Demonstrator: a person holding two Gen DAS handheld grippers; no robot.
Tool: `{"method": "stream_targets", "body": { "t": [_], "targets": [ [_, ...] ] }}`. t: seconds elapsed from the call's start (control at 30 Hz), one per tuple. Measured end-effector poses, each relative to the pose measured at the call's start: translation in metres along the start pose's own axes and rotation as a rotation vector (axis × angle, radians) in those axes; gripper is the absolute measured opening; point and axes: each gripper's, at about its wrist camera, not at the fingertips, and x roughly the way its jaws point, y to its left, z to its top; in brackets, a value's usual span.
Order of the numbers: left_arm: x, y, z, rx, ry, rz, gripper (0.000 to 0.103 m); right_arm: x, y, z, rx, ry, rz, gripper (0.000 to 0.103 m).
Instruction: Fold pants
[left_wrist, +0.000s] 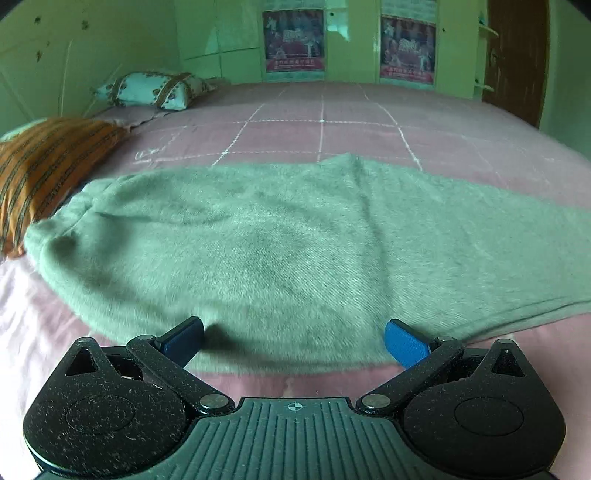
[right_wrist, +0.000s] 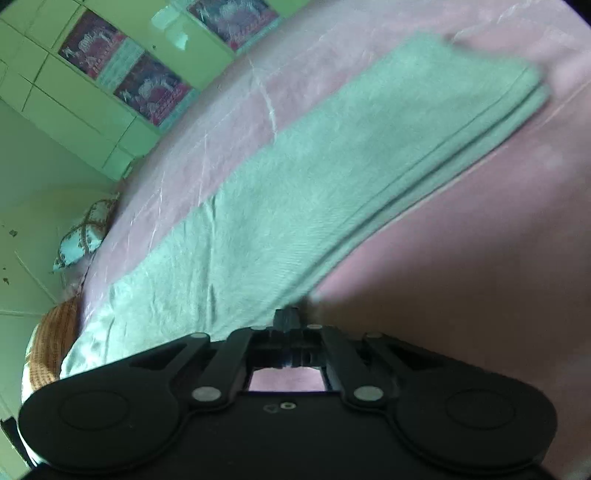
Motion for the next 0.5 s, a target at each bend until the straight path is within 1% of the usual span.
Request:
{"method": "stream_targets", "body": {
  "t": [0.03, 0.13, 0.2, 0.27, 0.37, 0.4, 0.5],
  "targets": [
    [-0.006, 0.002, 0.000, -0.025, -0.016, -0.012, 0.103, -0.011, -0.005, 0.003, 0.005, -0.036, 0.007, 0.008],
    [-0.015, -0.001, 0.002, -0.042, -0.067, -0.024, 0.103, -0.038, -0.036, 0.019, 0.068, -0.150, -0.044, 0.008],
    [-0.010, -0.007, 0.005, -0.055, -0.059, -0.038, 0.103, -0.047, -0.060, 0.033, 0.144, -0.212, -0.087, 0.009],
    [0.000, -0.010, 0.005, -0.090, -0.024, -0.047, 0.103, -0.053, -0.080, 0.042, 0.213, -0.265, -0.087, 0.010],
    [0.004, -0.019, -0.003, -0.057, -0.018, -0.019, 0.103, -0.047, -0.096, 0.050, 0.278, -0.277, -0.088, 0.011],
    [0.004, -0.021, -0.005, -0.049, -0.016, -0.018, 0.103, -0.043, -0.098, 0.051, 0.286, -0.272, -0.104, 0.014],
    [0.004, -0.020, -0.009, -0.048, -0.012, -0.030, 0.103, -0.035, -0.107, 0.054, 0.310, -0.269, -0.106, 0.013]
  ]
}}
